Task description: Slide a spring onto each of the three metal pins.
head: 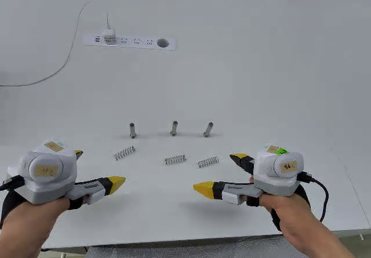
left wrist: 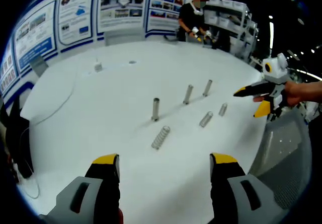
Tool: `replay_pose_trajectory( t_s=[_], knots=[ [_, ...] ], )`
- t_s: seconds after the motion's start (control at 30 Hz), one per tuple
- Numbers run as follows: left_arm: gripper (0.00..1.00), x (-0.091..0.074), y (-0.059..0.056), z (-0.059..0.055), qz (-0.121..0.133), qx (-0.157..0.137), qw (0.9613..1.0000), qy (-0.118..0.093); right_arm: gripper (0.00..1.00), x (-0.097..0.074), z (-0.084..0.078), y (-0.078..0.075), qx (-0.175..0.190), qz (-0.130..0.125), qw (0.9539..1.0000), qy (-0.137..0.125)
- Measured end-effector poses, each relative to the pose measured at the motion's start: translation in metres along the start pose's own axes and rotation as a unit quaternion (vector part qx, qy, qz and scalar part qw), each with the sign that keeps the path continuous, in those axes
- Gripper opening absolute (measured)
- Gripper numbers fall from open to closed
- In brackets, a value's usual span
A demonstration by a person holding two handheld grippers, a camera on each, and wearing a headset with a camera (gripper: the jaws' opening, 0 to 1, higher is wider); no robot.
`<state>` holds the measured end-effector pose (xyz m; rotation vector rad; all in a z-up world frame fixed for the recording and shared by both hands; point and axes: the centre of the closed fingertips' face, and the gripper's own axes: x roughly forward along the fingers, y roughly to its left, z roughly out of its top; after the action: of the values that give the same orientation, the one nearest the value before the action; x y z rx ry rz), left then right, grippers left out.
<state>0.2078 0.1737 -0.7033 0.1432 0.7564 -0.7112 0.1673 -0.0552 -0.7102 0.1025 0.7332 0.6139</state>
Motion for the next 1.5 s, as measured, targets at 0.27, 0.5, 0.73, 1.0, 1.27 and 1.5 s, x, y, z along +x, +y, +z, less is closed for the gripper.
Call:
replay_pose_trajectory(
  t_s=[0.27,0.5,0.73,1.0,1.27,1.5],
  knots=[
    [0.77,-0.001,-0.002,-0.006,-0.003,-0.003,1.0,0.005,0.88,0.0,-0.002,0.001,-0.003,0.002,1.0,0.004],
    [0.77,0.0,-0.007,-0.009,-0.012,0.004,0.9999,0.012,0.88,-0.001,-0.006,0.002,-0.003,0.005,0.9999,0.012],
    [0.76,0.002,-0.01,-0.009,-0.022,0.025,0.9991,0.024,0.88,-0.001,-0.007,0.005,-0.007,0.008,0.9998,0.015],
    [0.75,0.01,-0.01,-0.01,-0.033,0.037,0.9982,0.032,0.88,-0.002,-0.008,0.006,-0.01,0.01,0.9997,0.019],
    [0.74,0.024,-0.015,-0.011,-0.05,0.052,0.9966,0.04,0.88,-0.006,-0.012,0.006,-0.013,0.011,0.9995,0.026],
    [0.72,0.037,-0.016,-0.011,-0.059,0.07,0.9946,0.048,0.88,-0.009,-0.015,0.005,-0.012,0.009,0.9995,0.029]
  ],
)
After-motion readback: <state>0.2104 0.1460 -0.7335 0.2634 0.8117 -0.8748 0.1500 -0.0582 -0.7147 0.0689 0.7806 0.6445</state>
